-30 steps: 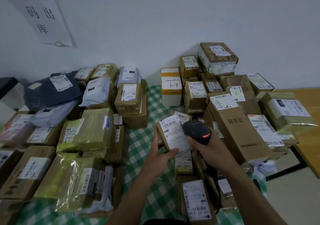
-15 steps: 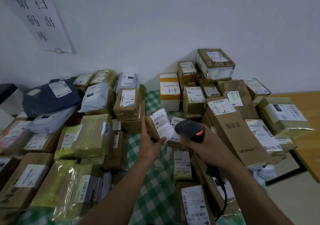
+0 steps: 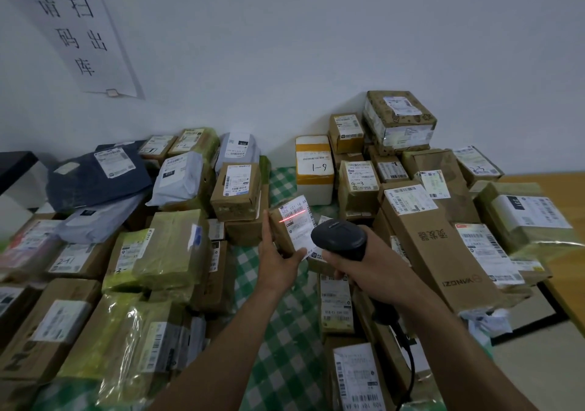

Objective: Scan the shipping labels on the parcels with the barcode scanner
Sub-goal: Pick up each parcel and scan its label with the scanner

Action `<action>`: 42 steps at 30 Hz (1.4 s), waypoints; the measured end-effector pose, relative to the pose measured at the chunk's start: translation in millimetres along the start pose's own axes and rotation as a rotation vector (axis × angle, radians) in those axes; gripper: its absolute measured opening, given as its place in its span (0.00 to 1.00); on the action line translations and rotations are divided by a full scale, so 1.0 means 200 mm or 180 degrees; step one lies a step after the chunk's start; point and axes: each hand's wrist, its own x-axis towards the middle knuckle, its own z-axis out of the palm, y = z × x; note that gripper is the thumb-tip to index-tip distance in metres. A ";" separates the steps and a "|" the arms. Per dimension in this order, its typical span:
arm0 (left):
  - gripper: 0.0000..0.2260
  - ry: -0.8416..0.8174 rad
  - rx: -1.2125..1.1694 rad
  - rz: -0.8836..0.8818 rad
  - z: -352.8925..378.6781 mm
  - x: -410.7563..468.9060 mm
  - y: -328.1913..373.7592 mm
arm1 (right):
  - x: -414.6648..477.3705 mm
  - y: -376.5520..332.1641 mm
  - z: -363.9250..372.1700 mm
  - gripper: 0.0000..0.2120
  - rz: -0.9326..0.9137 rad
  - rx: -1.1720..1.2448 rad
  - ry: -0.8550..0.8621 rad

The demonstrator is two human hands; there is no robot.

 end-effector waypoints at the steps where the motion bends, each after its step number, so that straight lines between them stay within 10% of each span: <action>1: 0.52 0.0009 0.0021 -0.0008 0.00 0.00 0.00 | 0.00 0.00 0.00 0.17 -0.0004 -0.0005 -0.0007; 25: 0.53 0.0387 -0.0022 -0.0593 -0.19 0.06 -0.14 | 0.19 0.17 0.09 0.26 0.0307 -0.0246 -0.0081; 42: 0.31 -0.0009 0.0325 -0.1369 -0.23 0.25 -0.64 | 0.38 0.44 0.21 0.30 0.1007 -0.0488 -0.0107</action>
